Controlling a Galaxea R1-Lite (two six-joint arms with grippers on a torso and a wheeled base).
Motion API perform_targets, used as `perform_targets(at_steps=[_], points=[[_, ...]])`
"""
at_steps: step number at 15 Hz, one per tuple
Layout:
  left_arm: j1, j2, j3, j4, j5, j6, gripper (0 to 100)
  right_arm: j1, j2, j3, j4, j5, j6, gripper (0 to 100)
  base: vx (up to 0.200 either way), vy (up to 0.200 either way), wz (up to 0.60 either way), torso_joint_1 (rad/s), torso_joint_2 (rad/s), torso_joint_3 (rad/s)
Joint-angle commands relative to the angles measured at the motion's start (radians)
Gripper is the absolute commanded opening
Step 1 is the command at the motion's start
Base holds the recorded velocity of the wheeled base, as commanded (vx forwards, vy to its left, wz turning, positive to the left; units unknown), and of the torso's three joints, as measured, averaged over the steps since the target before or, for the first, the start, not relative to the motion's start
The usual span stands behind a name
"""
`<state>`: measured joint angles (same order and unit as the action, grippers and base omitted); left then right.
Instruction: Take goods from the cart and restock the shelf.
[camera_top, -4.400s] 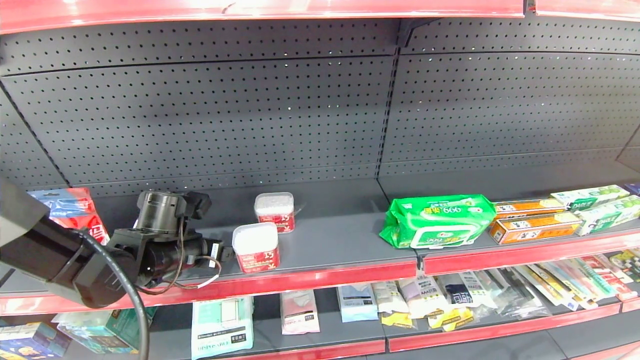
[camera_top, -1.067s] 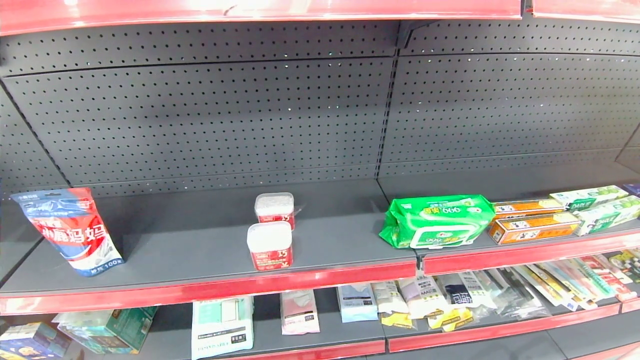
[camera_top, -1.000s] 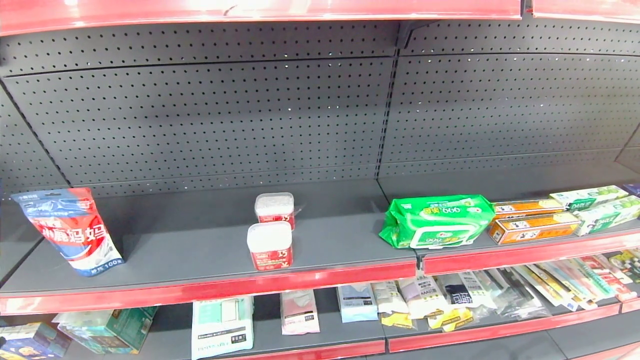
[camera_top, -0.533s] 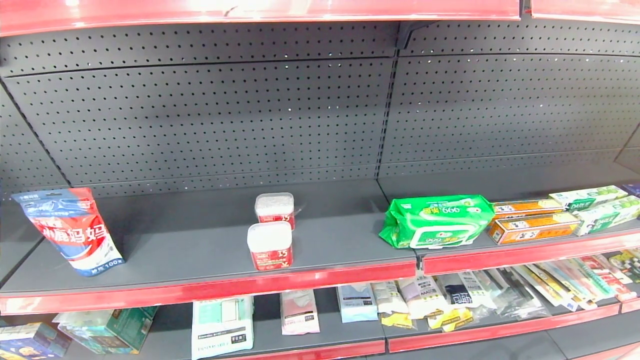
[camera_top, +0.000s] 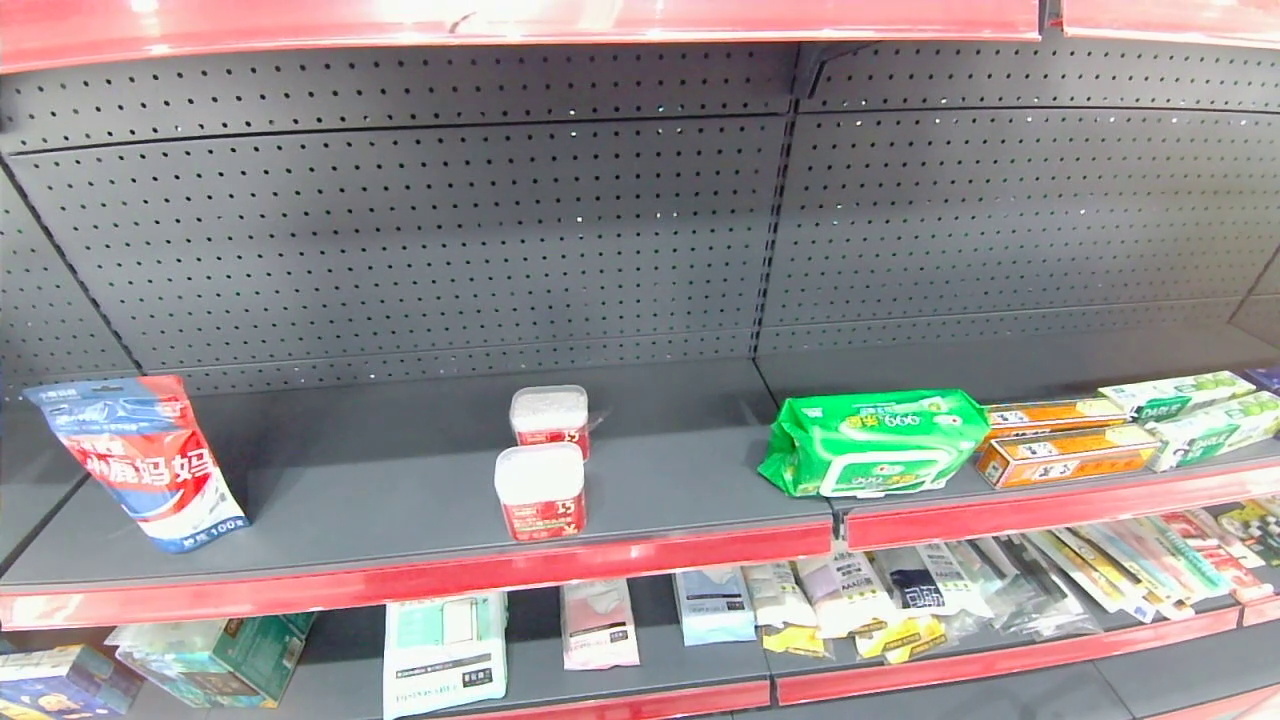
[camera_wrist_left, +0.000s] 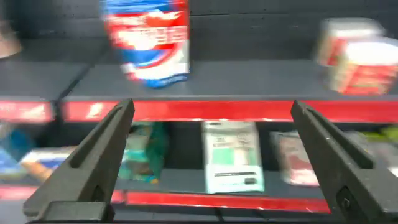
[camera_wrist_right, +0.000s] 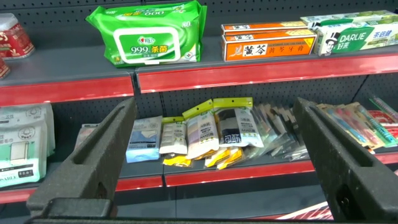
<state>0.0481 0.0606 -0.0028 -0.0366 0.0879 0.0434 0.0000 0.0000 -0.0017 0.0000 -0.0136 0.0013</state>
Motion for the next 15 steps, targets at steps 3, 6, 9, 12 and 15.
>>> perform_targets(at_steps=[3,6,9,12,15], points=[[-0.047,-0.061,0.003,0.027,-0.145,0.015,100,0.0,0.002,0.0,0.0,0.0,0.0,100,0.0,0.0,0.0,0.0,0.0,0.0],[-0.047,-0.061,0.003,0.029,-0.094,-0.025,100,0.0,0.002,0.0,0.0,0.001,-0.001,100,0.0,0.0,0.2,0.002,0.0,0.001],[-0.047,-0.061,0.003,0.03,-0.092,-0.031,100,0.0,0.002,0.0,0.0,0.001,-0.003,100,0.0,0.0,0.6,0.002,0.0,0.004],[-0.047,-0.061,0.003,0.03,-0.092,-0.034,100,0.0,0.002,0.0,0.0,0.001,-0.001,100,0.0,0.0,0.6,0.01,0.0,0.002],[-0.047,-0.061,0.003,0.03,-0.091,-0.042,100,0.0,0.002,0.0,0.0,0.001,-0.001,100,0.0,0.0,0.0,0.0,0.0,0.0]])
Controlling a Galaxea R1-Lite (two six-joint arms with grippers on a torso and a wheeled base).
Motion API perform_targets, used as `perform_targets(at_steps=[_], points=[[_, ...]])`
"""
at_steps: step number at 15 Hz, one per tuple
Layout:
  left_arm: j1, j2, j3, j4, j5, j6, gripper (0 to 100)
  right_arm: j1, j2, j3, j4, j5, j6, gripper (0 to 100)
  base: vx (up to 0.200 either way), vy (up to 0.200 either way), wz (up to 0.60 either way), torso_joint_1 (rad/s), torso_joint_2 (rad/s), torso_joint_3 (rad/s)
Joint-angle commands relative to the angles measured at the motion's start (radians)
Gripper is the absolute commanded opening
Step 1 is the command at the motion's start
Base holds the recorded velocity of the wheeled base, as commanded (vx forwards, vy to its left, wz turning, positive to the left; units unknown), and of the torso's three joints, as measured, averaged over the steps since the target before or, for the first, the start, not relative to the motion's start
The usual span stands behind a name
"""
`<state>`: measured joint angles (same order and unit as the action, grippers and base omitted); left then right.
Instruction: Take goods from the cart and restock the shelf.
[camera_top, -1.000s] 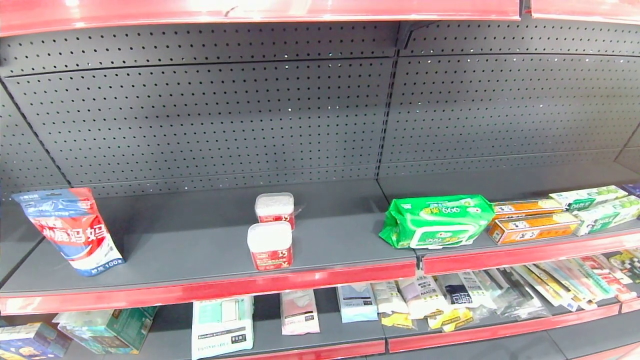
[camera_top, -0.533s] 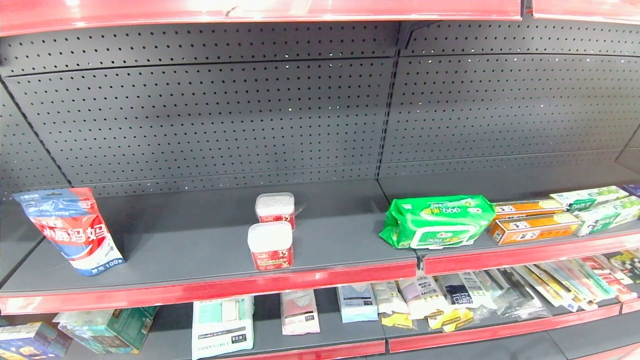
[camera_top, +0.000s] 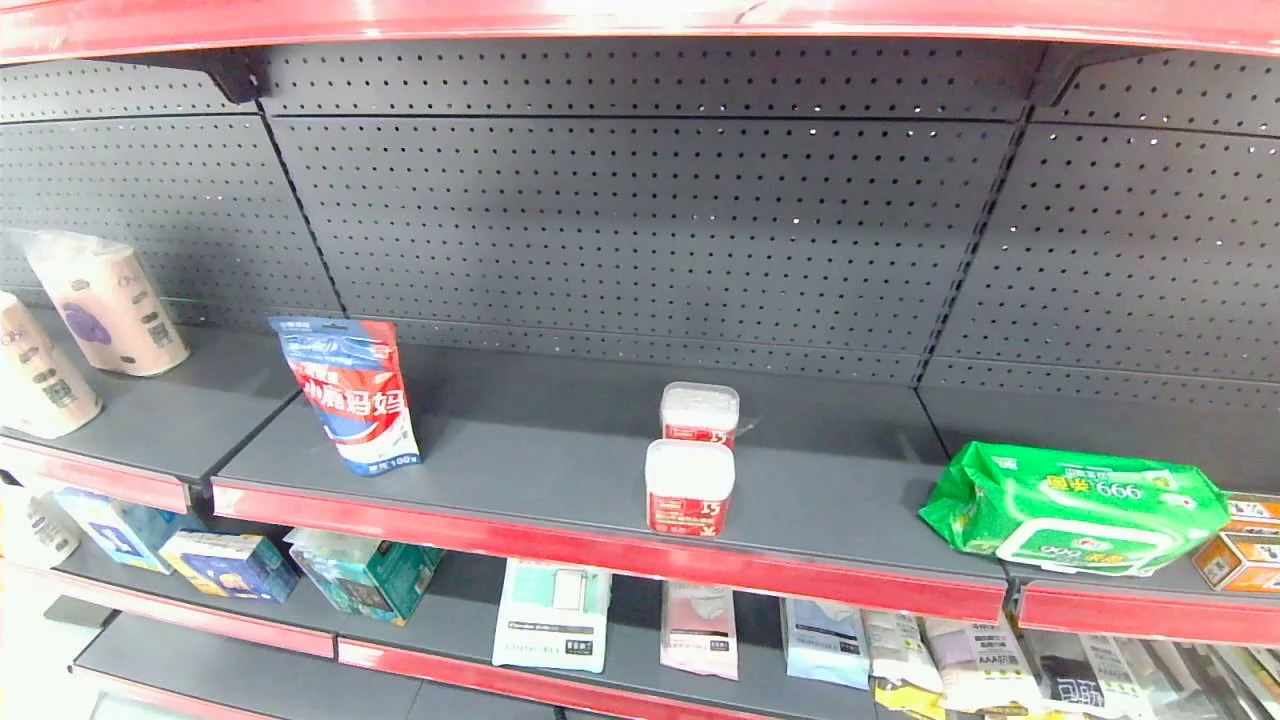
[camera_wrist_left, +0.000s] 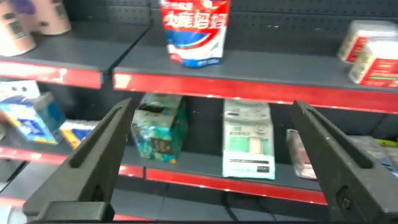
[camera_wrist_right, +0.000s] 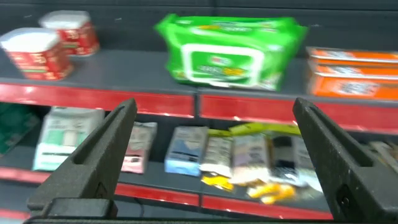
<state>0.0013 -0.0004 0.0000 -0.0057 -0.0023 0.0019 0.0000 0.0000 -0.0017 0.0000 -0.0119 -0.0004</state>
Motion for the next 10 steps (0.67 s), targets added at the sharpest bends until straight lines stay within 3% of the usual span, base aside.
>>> perform_targets(at_steps=[1,10], points=[[0.0,0.0,0.0,0.0,0.001,0.0,100,0.0,0.002,0.0,0.0,0.0,0.0,100,0.0,0.0,0.0,0.0,0.0,0.0],[0.0,0.0,0.0,0.0,0.001,-0.002,100,0.0,0.002,0.0,0.0,0.0,0.0,100,0.0,0.0,0.0,0.0,0.0,0.0]])
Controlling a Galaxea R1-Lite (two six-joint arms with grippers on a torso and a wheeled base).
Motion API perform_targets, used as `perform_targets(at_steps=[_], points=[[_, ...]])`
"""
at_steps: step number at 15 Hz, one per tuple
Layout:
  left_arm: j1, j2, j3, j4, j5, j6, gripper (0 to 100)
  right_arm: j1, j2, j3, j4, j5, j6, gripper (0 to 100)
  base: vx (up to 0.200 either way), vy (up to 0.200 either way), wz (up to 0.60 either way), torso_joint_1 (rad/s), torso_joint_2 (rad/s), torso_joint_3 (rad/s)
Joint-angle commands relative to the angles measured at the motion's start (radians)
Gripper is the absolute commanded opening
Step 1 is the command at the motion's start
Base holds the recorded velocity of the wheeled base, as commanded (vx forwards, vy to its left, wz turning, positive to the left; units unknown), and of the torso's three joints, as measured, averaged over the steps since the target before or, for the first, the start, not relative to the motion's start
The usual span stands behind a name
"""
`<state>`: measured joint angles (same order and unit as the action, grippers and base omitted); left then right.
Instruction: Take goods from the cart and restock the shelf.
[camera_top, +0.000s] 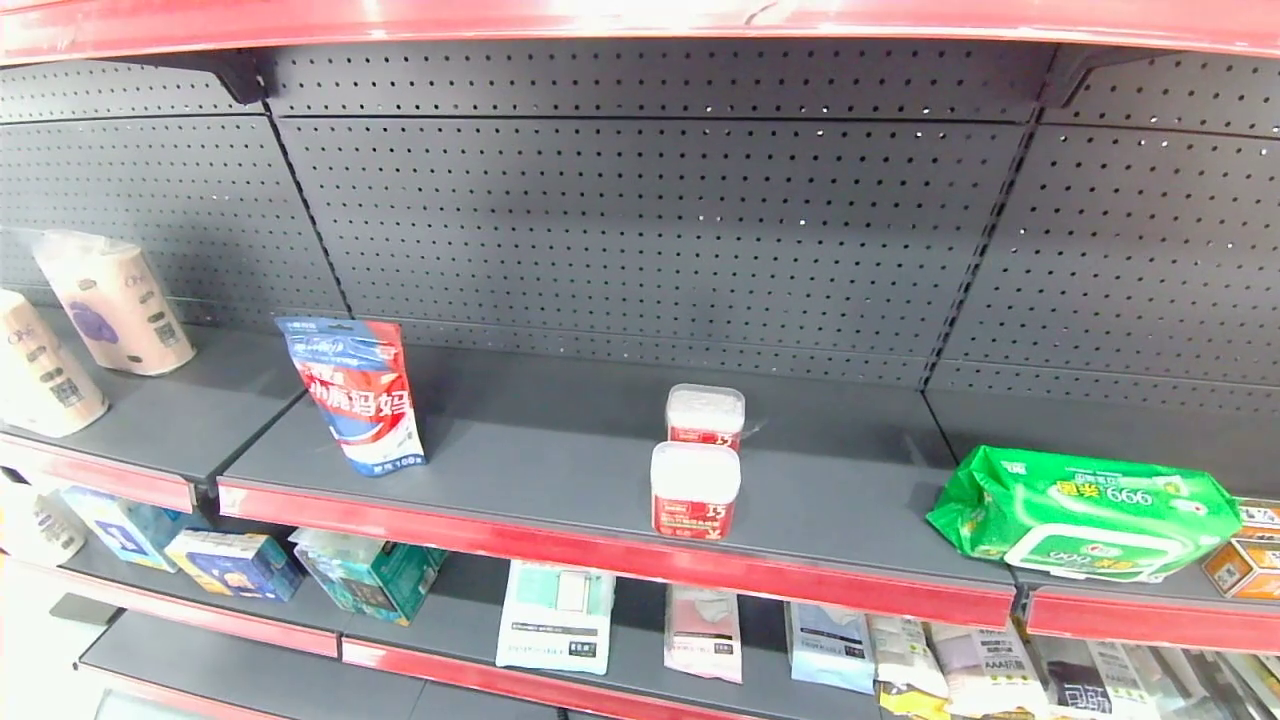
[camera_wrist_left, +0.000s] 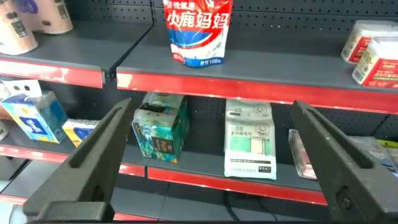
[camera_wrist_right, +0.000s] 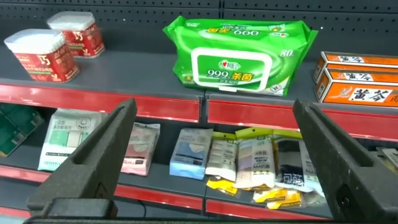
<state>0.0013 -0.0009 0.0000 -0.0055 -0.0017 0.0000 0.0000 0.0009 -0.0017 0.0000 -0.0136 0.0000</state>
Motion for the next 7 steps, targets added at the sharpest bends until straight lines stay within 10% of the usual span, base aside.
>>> perform_targets(at_steps=[1,7], points=[[0.0,0.001,0.0,-0.001,0.0,0.0,100,0.0,0.001,0.0,0.0,0.0,0.0,100,0.0,0.0,0.0,0.0,0.0,0.0],[0.0,0.001,0.0,-0.001,0.0,0.002,100,0.0,0.001,0.0,0.0,0.0,0.0,100,0.0,0.0,0.0,0.0,0.0,0.0]])
